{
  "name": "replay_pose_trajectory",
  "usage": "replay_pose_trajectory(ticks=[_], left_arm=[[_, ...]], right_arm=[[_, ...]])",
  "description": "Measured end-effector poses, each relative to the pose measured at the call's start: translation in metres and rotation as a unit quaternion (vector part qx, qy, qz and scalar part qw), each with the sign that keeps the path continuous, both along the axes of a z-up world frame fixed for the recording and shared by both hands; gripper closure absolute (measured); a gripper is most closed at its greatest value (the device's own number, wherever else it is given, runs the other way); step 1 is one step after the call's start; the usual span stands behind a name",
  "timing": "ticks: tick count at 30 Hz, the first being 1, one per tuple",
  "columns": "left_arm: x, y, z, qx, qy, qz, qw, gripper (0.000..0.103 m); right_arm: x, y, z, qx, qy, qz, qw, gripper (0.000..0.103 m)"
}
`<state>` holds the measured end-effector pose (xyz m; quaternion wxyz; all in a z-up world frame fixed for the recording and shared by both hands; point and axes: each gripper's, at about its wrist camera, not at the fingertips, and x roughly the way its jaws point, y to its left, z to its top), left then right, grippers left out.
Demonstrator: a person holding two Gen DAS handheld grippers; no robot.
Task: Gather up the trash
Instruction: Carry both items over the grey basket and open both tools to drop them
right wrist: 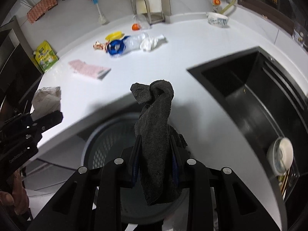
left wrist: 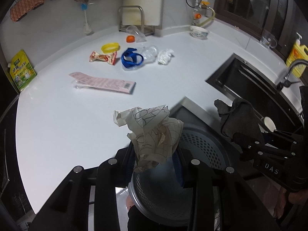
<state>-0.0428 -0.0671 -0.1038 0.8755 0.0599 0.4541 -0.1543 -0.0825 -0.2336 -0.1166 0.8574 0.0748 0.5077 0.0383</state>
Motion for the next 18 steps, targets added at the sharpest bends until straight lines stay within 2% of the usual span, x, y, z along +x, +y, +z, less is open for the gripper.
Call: replay_pose_trajectory(ticks=[11,18], left_arm=[[-0.023,-0.015,-0.035,0.013,0.040,-0.015,0.9990,0.068],[-0.027,-0.016,-0.045,0.018,0.053,-0.012,0.9984,0.063]], right_arm=[[-0.028,0.001,-0.029,0.013,0.034,0.004,0.999,0.077],[-0.032,0.008,-0.043,0.021,0.051,0.017,0.998,0.077]])
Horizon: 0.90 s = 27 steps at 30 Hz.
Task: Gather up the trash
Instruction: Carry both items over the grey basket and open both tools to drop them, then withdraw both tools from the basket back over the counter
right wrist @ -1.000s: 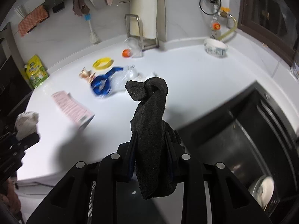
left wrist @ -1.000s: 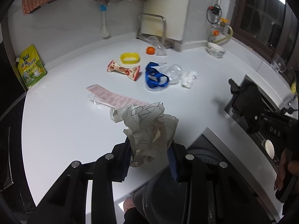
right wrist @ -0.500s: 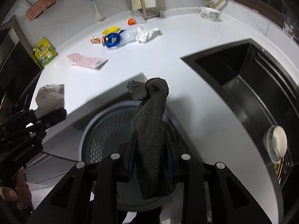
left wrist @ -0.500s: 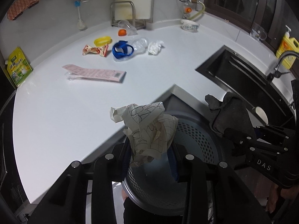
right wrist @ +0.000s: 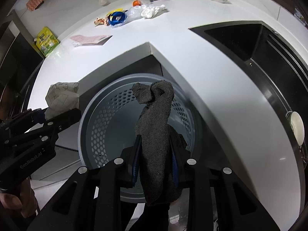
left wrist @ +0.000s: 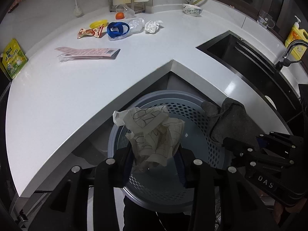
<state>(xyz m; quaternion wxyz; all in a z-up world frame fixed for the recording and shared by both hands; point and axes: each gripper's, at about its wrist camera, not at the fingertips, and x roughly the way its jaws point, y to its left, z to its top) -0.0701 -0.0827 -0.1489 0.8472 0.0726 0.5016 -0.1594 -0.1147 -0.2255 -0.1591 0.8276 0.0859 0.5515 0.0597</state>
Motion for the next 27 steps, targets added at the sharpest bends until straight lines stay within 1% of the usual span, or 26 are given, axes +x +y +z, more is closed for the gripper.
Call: replay_pose_trajectory(ticks=[3,4,6,7,8,10,14,16,18,27], left_arm=[[-0.001,0.001,0.000,0.003,-0.002,0.004,1.0000,0.058],[-0.001,0.002,0.001,0.003,-0.004,0.006,1.0000,0.055],[-0.001,0.004,0.002,0.003,-0.007,0.011,0.9999,0.049],[-0.001,0.005,0.003,0.003,-0.010,0.014,0.9998,0.044],[-0.001,0.007,0.004,0.004,-0.012,0.018,0.9998,0.042],[0.000,0.009,0.005,0.004,-0.011,0.024,0.9996,0.037],[0.001,0.014,0.007,0.005,-0.010,0.035,0.9993,0.034],[0.000,0.015,0.009,0.005,-0.012,0.038,0.9992,0.030],[-0.001,0.017,0.009,0.002,-0.012,0.041,0.9991,0.028],[0.000,0.016,0.017,0.005,-0.019,0.048,0.9987,0.028]], right_arm=[[0.000,0.002,-0.001,0.005,0.001,0.006,1.000,0.076],[0.000,0.003,-0.001,0.006,0.001,0.008,1.000,0.076],[0.000,0.004,0.001,0.009,-0.001,0.010,1.000,0.066],[-0.001,0.004,0.003,0.008,-0.006,0.010,1.000,0.053],[-0.001,0.004,0.005,0.006,-0.013,0.010,1.000,0.046],[-0.002,0.004,0.009,0.005,-0.022,0.012,1.000,0.045],[-0.001,0.003,0.011,0.004,-0.022,0.013,1.000,0.045],[-0.001,0.002,0.010,0.005,-0.020,0.013,1.000,0.045],[-0.001,0.002,0.010,0.004,-0.020,0.013,1.000,0.045],[-0.003,-0.003,0.017,0.008,-0.029,0.009,1.000,0.045]])
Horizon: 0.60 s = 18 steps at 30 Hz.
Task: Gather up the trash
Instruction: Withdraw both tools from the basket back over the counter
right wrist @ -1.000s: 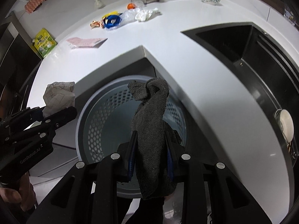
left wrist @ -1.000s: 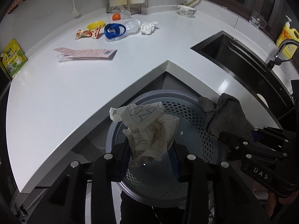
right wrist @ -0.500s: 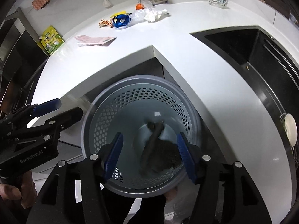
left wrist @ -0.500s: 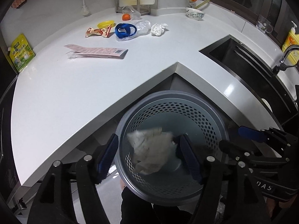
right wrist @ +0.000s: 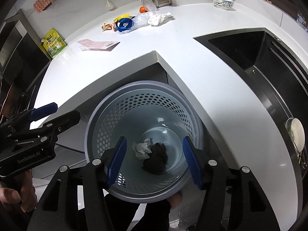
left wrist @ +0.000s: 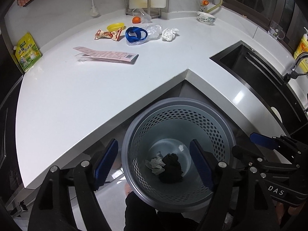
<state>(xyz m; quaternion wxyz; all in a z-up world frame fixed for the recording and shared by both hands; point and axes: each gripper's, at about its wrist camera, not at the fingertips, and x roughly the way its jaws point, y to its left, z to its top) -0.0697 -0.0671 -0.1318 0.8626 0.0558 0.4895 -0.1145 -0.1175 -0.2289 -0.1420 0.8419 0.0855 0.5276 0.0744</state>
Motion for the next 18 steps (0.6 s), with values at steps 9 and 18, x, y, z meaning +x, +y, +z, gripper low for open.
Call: replay_pose_trajectory(ticks=[9,18], left_arm=[[0.001,-0.001,0.023,-0.001,-0.023,0.010,0.9997,0.027],[0.004,0.001,0.050,-0.002,-0.054,0.033,0.9980,0.022]], right_arm=[[0.000,-0.004,0.015,0.000,-0.015,0.006,1.000,0.045],[0.007,-0.005,0.032,0.004,-0.036,0.023,0.999,0.045]])
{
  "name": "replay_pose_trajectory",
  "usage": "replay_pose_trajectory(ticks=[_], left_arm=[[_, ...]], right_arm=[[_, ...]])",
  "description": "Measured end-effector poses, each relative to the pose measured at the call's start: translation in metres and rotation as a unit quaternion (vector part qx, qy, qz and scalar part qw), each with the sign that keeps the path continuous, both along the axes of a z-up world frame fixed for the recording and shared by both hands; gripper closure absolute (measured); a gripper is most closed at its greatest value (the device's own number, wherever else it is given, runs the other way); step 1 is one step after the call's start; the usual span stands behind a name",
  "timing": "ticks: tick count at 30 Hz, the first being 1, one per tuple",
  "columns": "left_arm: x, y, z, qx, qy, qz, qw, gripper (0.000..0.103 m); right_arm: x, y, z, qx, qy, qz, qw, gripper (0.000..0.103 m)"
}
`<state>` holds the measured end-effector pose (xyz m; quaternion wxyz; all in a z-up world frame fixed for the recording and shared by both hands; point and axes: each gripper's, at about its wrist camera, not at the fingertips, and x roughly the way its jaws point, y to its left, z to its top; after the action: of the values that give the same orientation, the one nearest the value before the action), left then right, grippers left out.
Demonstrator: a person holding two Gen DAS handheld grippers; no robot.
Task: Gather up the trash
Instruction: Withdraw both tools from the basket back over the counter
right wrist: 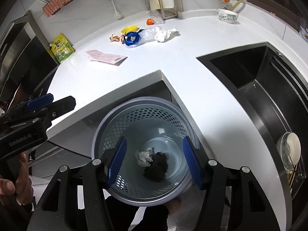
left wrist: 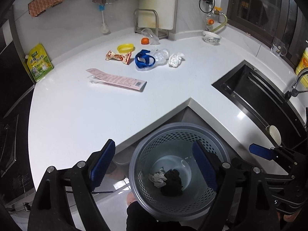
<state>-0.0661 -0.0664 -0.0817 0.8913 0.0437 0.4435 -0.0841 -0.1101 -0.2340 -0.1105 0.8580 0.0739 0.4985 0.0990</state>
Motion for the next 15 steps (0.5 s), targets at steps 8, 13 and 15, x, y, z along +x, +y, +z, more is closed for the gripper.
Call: replay_pose_trajectory(ticks=[8,13,15], left_arm=[[0.004,0.018,0.012,0.007,-0.009,0.037,0.9992,0.016],[0.026,0.038,0.016,-0.003,-0.013,0.061,0.9980,0.014],[0.036,0.044,0.015,-0.006,-0.013,0.065,0.9978,0.013]], right_arm=[[0.021,0.008,0.003,0.005,-0.003,0.021,1.000,0.044],[0.043,0.018,0.006,0.002,-0.008,0.029,1.000,0.043],[0.051,0.021,0.008,-0.003,-0.012,0.026,1.000,0.043]])
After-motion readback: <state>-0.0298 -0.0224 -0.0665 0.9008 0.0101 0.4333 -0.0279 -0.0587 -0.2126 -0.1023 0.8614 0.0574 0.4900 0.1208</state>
